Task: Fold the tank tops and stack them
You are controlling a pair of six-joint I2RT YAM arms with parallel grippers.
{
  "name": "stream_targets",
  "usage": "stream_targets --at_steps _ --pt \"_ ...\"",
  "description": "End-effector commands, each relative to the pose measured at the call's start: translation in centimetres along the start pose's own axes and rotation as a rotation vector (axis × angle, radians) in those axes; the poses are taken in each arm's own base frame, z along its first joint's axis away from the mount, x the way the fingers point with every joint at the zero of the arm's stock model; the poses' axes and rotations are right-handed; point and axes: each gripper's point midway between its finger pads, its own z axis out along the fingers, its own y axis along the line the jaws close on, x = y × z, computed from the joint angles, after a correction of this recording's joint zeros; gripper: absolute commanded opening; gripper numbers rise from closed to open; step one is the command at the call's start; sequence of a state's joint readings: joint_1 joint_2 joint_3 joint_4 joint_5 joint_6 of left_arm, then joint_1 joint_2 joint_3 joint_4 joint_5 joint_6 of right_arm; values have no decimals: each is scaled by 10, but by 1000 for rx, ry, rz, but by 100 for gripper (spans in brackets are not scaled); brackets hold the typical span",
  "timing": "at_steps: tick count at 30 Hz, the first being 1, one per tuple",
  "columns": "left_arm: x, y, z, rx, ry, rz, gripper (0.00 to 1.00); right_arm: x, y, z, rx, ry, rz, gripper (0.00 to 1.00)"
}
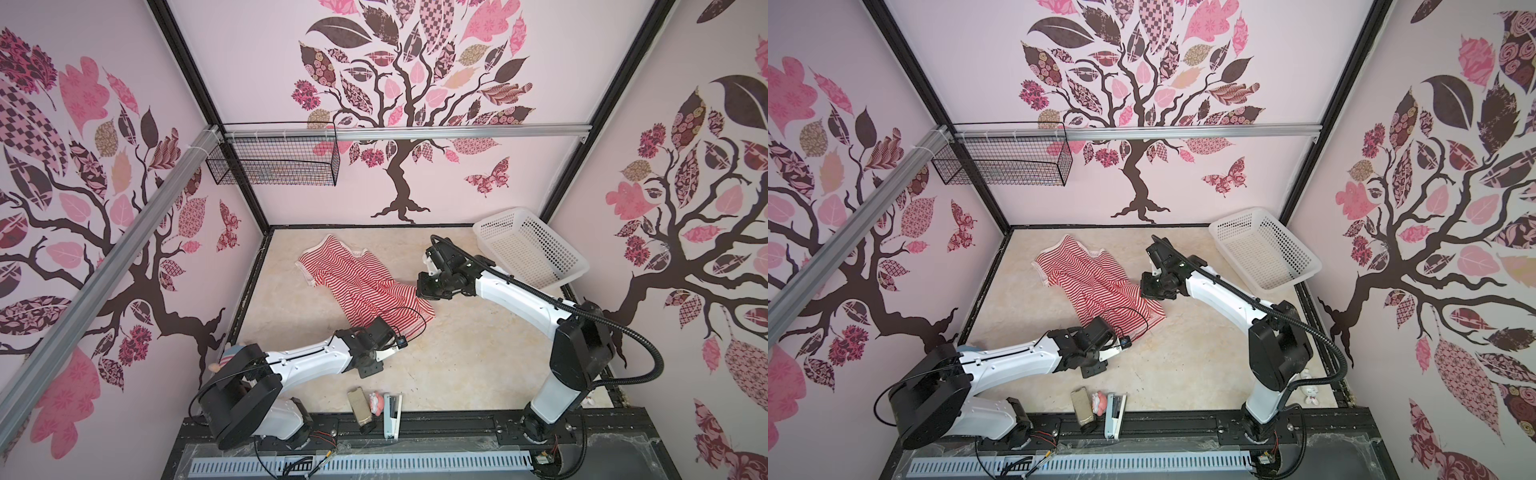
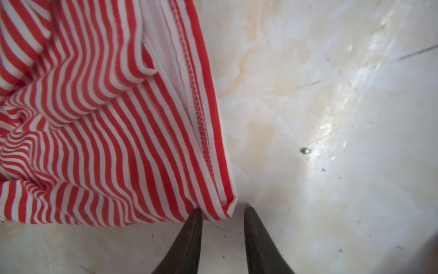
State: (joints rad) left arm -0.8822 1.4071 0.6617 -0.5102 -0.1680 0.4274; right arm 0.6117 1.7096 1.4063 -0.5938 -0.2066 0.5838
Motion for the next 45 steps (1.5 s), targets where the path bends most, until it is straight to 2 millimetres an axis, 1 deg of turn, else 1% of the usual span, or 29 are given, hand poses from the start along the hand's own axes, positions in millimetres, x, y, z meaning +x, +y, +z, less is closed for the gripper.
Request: stream_targets --at_steps 1,3,10,13,18,20,22,26,30,34,37,41,45 --pt "-8 -6 -4 -9 -21 50 33 -6 5 -14 -28 -23 5 0" --pt "-8 -9 -3 -28 -20 76 33 -6 5 -13 -33 -25 6 0" --pt "-2 -10 11 -36 33 89 32 -6 5 -11 -40 -19 12 0" --pt "0 -7 17 -56 55 95 32 -6 6 -11 -47 -18 11 0" --pt "-3 -6 20 -51 70 104 31 -3 6 -9 -54 -12 16 0" --pt "-2 -8 20 -42 73 107 28 -2 6 -9 -57 -12 16 0" --pt "-1 -7 19 -43 76 105 23 -1 4 -9 -54 -10 17 0" --pt "-2 -3 8 -65 52 94 10 -1 3 -8 -50 -11 14 0" --pt "-6 2 -10 -86 -1 81 0 -3 3 -11 -48 -21 11 0" --pt "-10 15 -36 -124 -66 53 0 -12 1 -23 -57 -44 23 0" --pt "-12 34 -68 -143 -145 -16 0 -26 -1 -44 -92 -90 39 0" --pt "-7 65 -115 -191 -232 -105 0 -47 -4 -83 -144 -160 54 0" --pt "-2 96 -164 -287 -313 -176 0 -59 0 -124 -176 -241 57 0"
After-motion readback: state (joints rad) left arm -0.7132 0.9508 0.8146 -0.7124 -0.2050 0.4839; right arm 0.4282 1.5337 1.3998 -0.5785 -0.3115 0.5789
